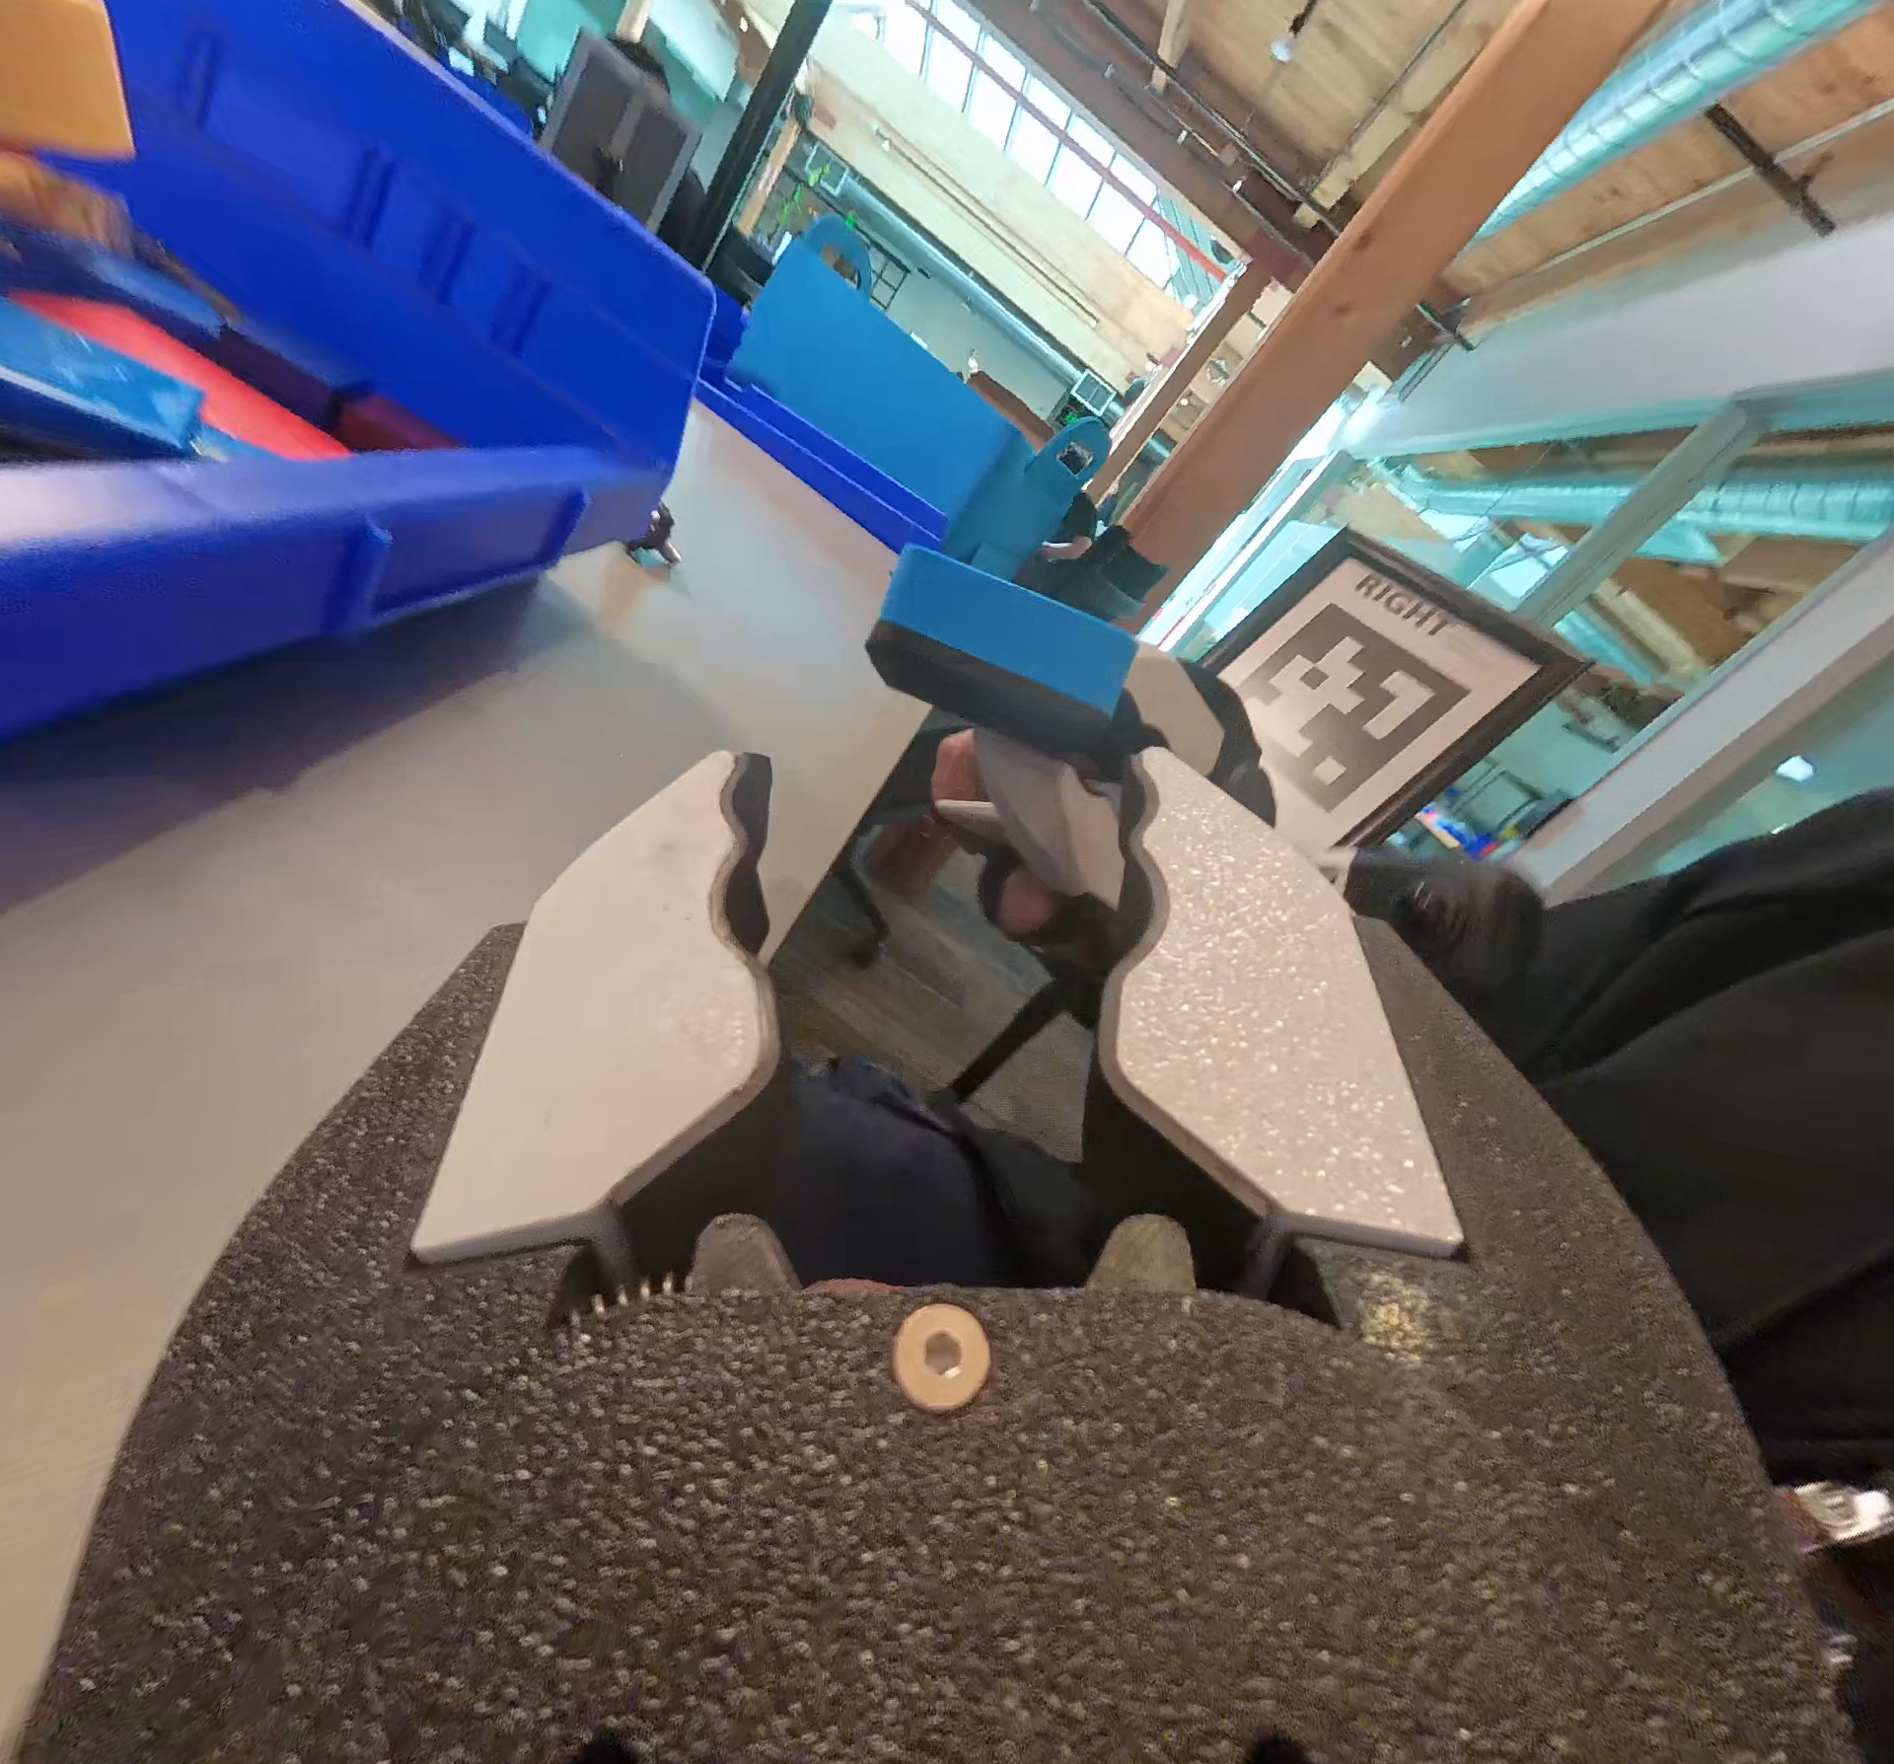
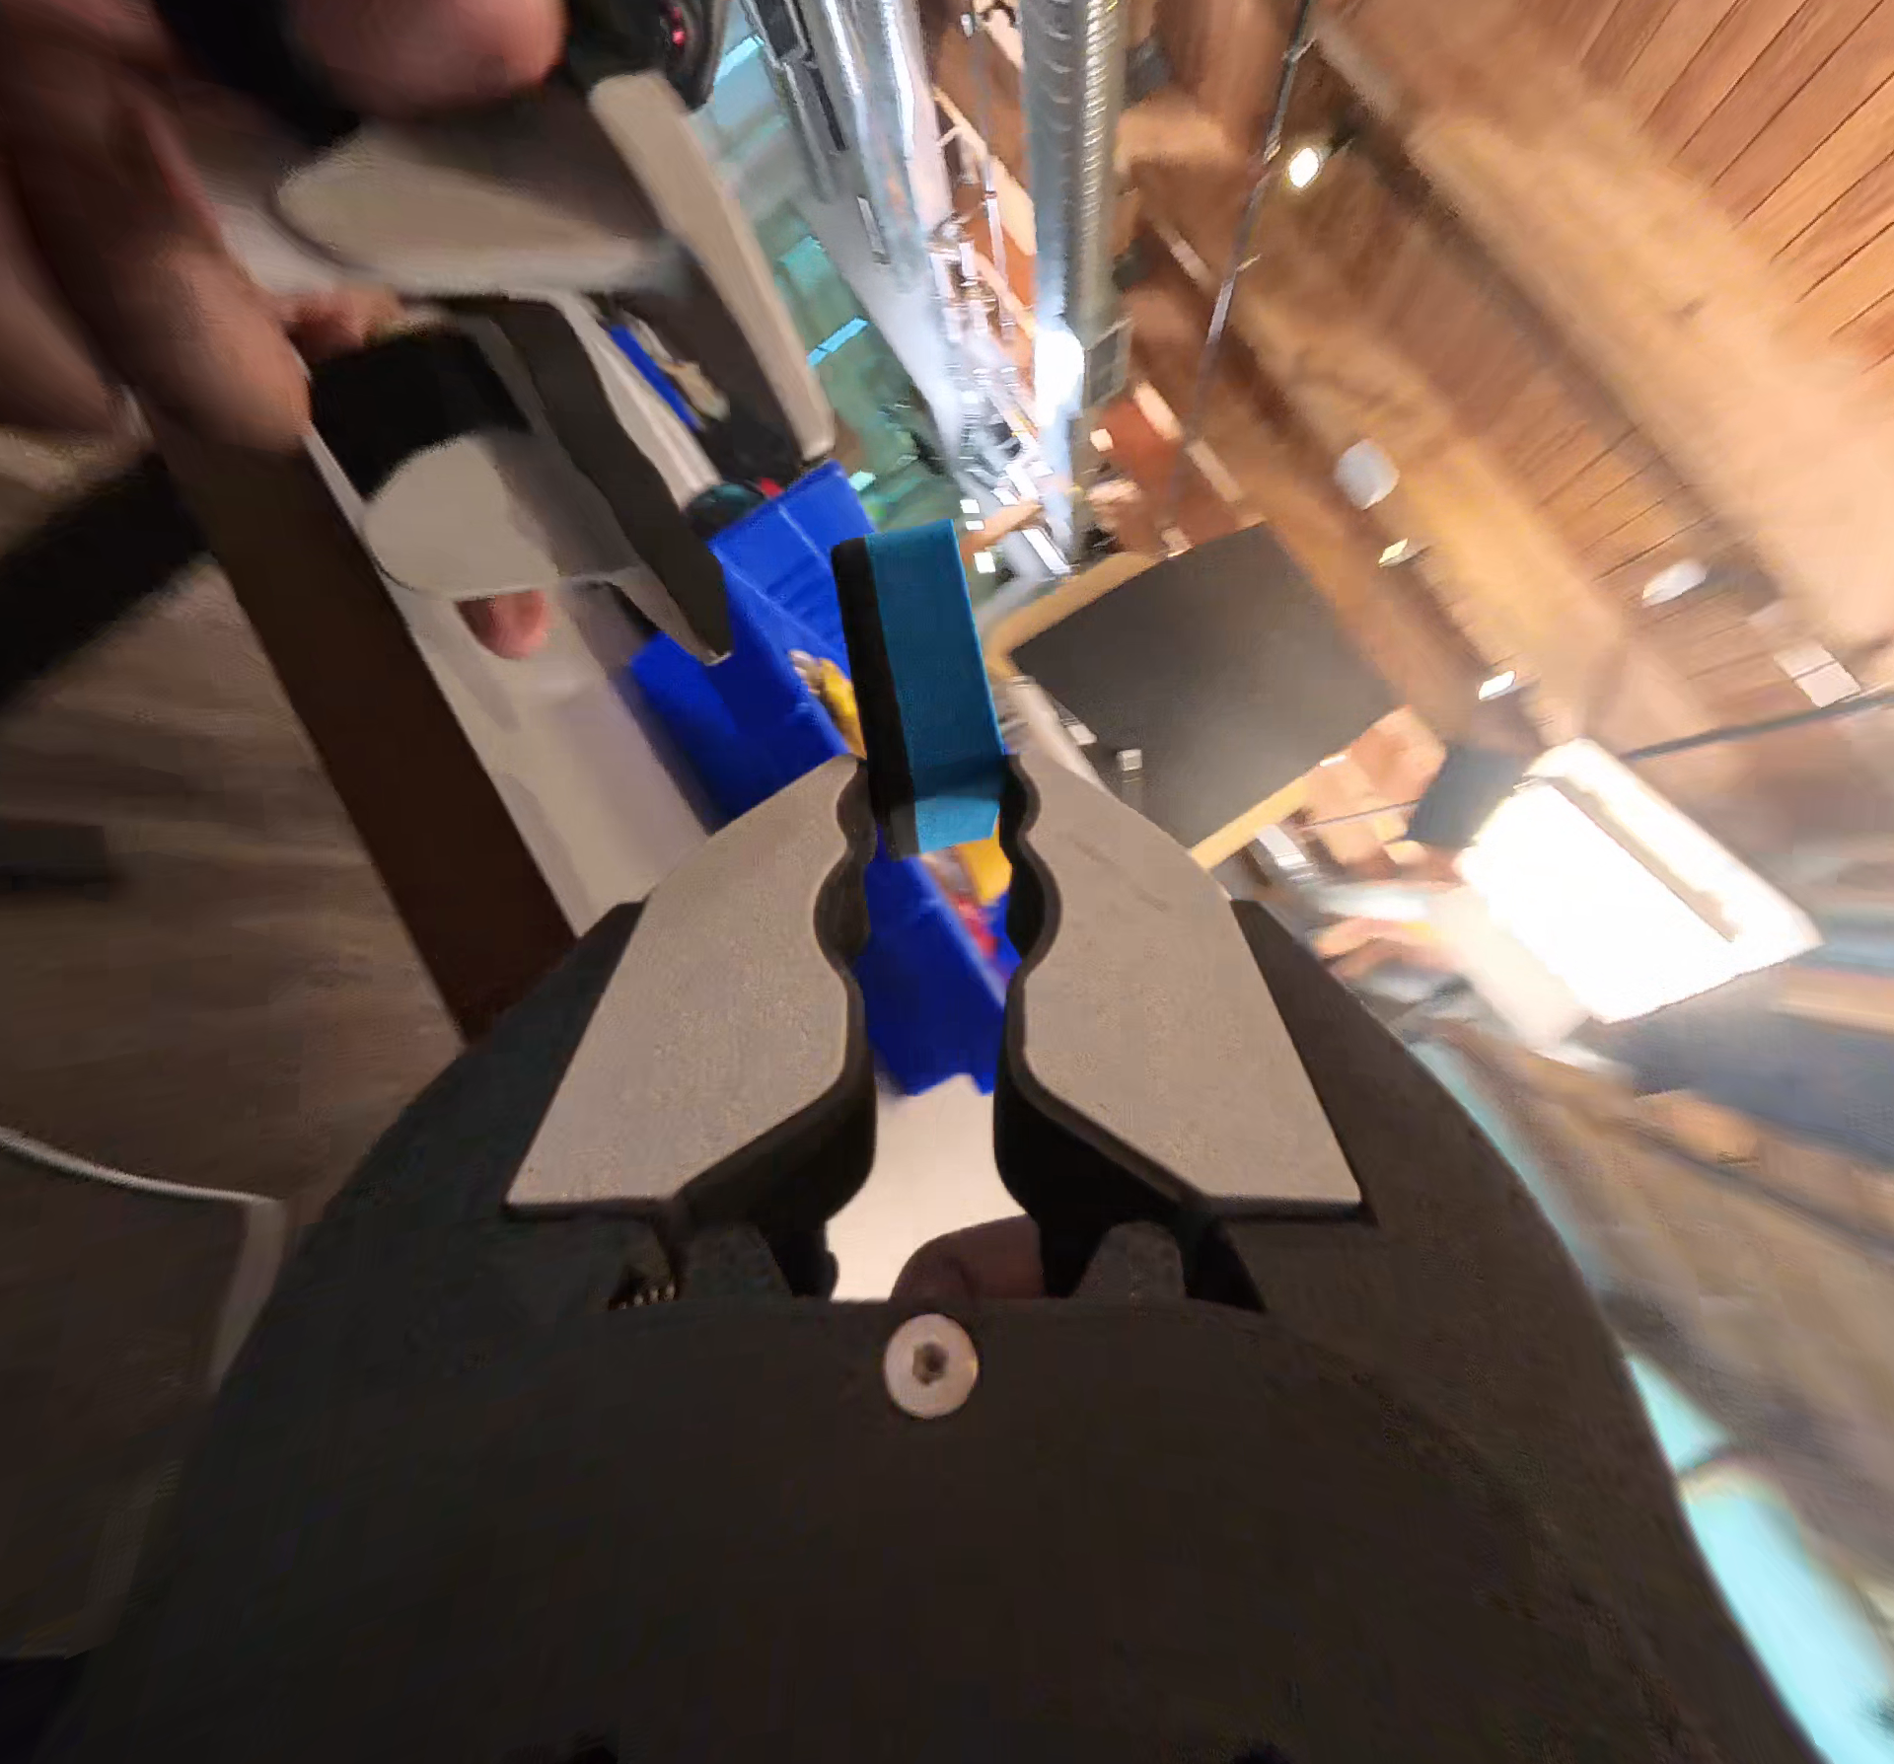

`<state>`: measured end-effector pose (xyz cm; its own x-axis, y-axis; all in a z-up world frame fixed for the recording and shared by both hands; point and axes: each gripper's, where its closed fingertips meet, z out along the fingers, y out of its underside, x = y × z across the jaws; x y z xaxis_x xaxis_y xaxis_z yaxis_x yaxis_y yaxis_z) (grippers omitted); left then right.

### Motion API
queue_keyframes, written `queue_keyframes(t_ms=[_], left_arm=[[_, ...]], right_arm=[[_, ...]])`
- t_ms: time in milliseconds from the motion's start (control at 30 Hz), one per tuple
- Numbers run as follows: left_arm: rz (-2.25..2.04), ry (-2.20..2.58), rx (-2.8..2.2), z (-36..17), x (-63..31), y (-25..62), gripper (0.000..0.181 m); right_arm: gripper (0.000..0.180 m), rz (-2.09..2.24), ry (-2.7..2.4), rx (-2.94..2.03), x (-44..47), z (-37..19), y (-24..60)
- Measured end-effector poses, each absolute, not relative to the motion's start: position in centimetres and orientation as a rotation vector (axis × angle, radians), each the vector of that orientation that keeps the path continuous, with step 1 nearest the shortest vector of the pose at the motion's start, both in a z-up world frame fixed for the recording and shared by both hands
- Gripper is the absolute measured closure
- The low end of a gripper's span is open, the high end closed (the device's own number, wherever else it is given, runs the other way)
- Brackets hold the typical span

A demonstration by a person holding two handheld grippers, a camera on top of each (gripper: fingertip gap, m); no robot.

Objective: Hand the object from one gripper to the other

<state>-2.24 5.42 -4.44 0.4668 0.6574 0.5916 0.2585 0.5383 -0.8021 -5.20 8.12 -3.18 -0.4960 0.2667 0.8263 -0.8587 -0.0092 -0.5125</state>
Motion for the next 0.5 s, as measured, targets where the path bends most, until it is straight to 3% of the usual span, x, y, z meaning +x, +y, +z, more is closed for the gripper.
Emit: queue_keyframes(t_ms=[300, 400, 467, 500], left_arm=[[-0.003, -1.222, -0.792, -4.7, -3.5, 6.9, 0.111], [-0.064, -1.200, -0.761, -4.9, -3.4, 7.4, 0.130], [-0.062, -1.157, -0.762, -4.6, -3.1, 7.5, 0.154], [-0.048, -1.160, -0.778, -4.7, -3.1, 7.5, 0.154]], right_arm=[[0.157, 1.323, -0.965, 0.822, -3.9, -3.8, 8.7], [0.157, 1.320, -0.966, 0.828, -3.9, -4.2, 8.6], [0.157, 1.339, -1.002, 0.838, -3.9, -4.7, 8.5], [0.157, 1.346, -1.009, 0.833, -4.0, -4.8, 8.5]])
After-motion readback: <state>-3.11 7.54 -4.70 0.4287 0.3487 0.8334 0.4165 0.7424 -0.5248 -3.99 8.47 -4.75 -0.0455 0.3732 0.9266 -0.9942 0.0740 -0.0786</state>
